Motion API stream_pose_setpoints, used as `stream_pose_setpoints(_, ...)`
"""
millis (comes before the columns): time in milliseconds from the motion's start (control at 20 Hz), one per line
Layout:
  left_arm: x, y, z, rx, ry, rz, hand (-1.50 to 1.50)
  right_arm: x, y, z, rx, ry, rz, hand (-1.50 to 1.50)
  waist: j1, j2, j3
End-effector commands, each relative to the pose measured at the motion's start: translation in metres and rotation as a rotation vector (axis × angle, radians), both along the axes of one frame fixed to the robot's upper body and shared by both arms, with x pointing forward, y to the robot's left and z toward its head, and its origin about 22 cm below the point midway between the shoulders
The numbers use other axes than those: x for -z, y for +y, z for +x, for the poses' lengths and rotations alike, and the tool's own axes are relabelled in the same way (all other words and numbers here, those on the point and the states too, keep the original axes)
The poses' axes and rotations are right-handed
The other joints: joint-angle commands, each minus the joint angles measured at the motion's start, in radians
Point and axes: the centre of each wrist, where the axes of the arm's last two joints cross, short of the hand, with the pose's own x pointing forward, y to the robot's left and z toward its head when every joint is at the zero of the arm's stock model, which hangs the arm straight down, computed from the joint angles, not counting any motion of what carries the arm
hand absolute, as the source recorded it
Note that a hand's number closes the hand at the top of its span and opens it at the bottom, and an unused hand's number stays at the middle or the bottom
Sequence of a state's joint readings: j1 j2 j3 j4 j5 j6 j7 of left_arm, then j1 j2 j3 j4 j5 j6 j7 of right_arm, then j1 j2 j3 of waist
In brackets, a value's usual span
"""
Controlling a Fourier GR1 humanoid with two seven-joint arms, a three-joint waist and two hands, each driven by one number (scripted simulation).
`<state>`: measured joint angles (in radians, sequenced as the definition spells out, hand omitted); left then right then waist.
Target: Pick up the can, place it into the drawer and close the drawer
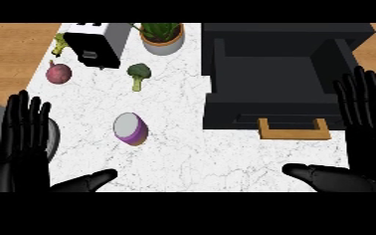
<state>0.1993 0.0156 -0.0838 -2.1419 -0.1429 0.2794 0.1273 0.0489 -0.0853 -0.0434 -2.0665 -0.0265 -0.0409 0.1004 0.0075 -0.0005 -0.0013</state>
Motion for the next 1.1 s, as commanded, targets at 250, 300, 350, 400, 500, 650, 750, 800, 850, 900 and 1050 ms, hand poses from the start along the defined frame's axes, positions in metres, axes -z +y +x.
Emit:
stream_pose_setpoints(250, -0.013, -0.040, -0.023, -0.165, 0.148, -0.092, -1.50, -0.011, -0.008, -0.007, 0.066, 0.128, 0.025, -1.50, -0.007, -0.001, 0.002)
stream_pose_setpoints(300, -0.025, -0.031, -0.021, -0.156, 0.141, -0.113, -1.50, 0.000, -0.019, 0.007, 0.069, 0.102, 0.028, -1.50, -0.005, 0.000, 0.002)
stream_pose_setpoints(350, -0.016, -0.033, -0.020, -0.153, 0.147, -0.089, -1.50, 0.009, -0.007, -0.008, 0.068, 0.119, 0.017, -1.50, -0.007, 0.000, 0.001)
stream_pose_setpoints(400, -0.030, -0.039, -0.010, -0.149, 0.149, -0.105, -1.50, 0.012, -0.004, 0.003, 0.080, 0.125, 0.016, -1.50, -0.008, 0.000, 0.002)
stream_pose_setpoints(500, -0.012, -0.038, -0.016, -0.149, 0.129, -0.086, -1.50, 0.001, -0.015, -0.016, 0.056, 0.116, 0.015, -1.50, -0.008, -0.001, 0.001)
stream_pose_setpoints(650, 0.001, -0.044, -0.003, -0.141, 0.163, -0.097, -1.50, 0.014, -0.020, 0.006, 0.065, 0.117, 0.021, -1.50, -0.007, 0.000, 0.001)
stream_pose_setpoints(750, -0.023, -0.041, -0.026, -0.139, 0.186, -0.094, -1.50, -0.002, -0.021, -0.012, 0.082, 0.105, 0.005, -1.50, -0.007, -0.001, 0.002)
stream_pose_setpoints(800, 0.006, -0.044, 0.003, -0.156, 0.180, -0.093, -1.50, 0.006, -0.019, -0.008, 0.066, 0.099, 0.016, -1.50, -0.009, 0.000, 0.001)
stream_pose_setpoints(850, 0.000, -0.034, 0.006, -0.130, 0.196, -0.130, -1.50, 0.005, -0.031, -0.023, 0.068, 0.112, 0.016, -1.50, -0.011, 0.000, 0.001)
stream_pose_setpoints(900, 0.010, -0.048, 0.022, -0.165, 0.194, -0.088, -1.50, 0.000, -0.030, -0.024, 0.070, 0.104, 0.009, -1.50, -0.014, 0.000, 0.001)
stream_pose_setpoints(1050, 0.041, -0.057, 0.020, -0.147, 0.237, -0.090, -1.50, 0.001, -0.038, -0.015, 0.073, 0.086, 0.021, -1.50, -0.011, 0.001, 0.001)
